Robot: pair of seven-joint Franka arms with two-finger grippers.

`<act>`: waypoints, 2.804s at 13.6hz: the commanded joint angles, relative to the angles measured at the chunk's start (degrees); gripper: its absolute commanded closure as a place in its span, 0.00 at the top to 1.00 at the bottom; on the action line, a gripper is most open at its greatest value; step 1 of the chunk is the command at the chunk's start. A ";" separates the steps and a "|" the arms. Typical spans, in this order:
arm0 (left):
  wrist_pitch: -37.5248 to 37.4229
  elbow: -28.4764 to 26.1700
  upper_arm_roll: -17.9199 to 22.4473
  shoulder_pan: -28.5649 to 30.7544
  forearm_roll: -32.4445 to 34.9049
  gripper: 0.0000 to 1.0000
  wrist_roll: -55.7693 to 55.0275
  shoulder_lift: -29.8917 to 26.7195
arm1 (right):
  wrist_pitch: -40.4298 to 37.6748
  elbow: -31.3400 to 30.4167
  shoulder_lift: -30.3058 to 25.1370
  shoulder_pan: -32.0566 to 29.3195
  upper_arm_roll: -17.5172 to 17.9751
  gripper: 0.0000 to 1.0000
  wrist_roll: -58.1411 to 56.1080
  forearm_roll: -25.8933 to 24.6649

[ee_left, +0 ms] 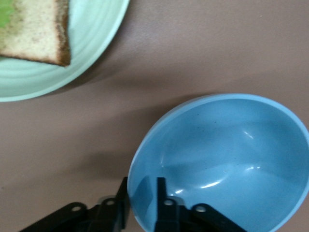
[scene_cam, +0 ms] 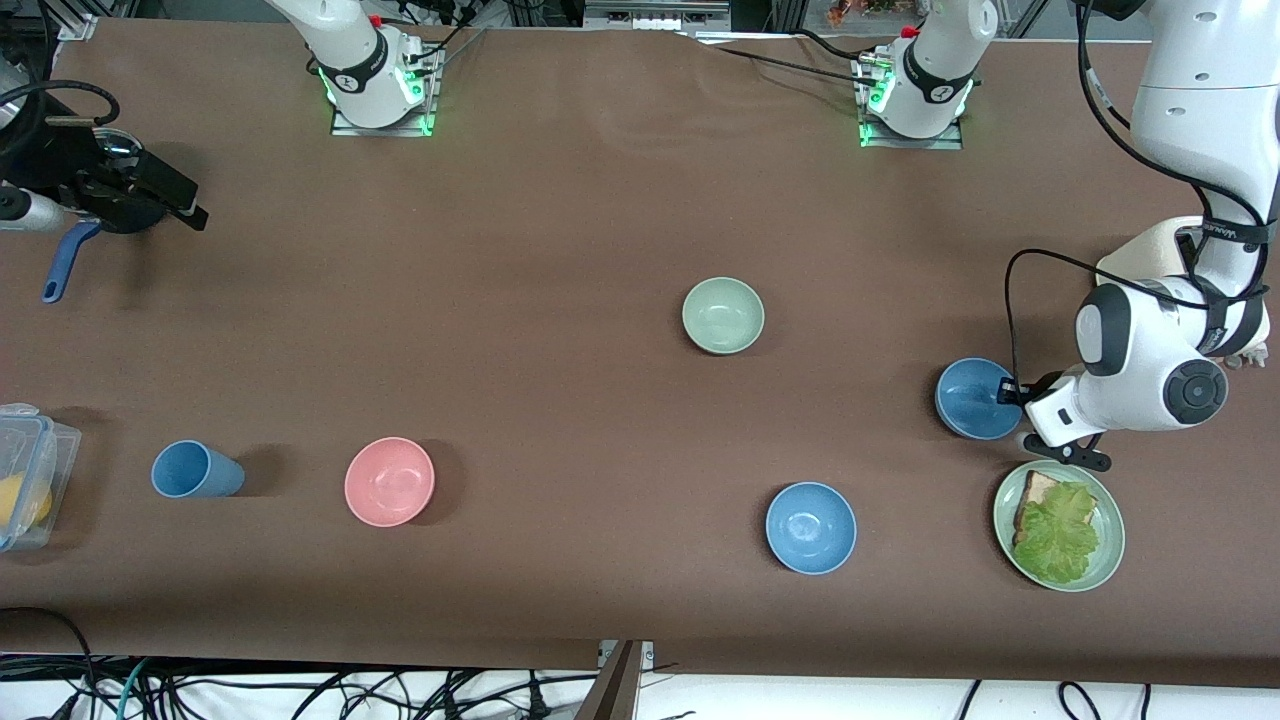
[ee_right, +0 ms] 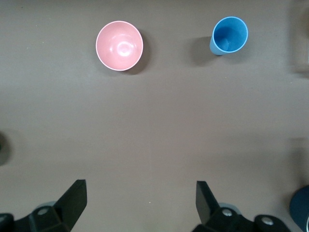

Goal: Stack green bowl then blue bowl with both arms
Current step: 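Lower the left gripper onto the light blue bowl rim and grasp it, then carry the blue bowl with the left gripper onto the green bowl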

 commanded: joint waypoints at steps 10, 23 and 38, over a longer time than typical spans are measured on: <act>-22.75 13.72 -5.79 -1.02 -2.77 0.00 -1.57 -3.59 | -0.84 2.82 3.39 -0.55 0.02 1.00 -0.91 -2.58; -22.83 9.98 -24.53 -11.48 -2.44 0.00 -30.06 -4.66 | -0.84 2.82 3.39 -0.55 0.02 1.00 -1.00 -2.58; -7.06 0.74 -23.83 -16.23 0.90 0.00 -31.12 -0.96 | -0.75 2.82 3.48 -0.64 0.02 1.00 -1.00 -2.58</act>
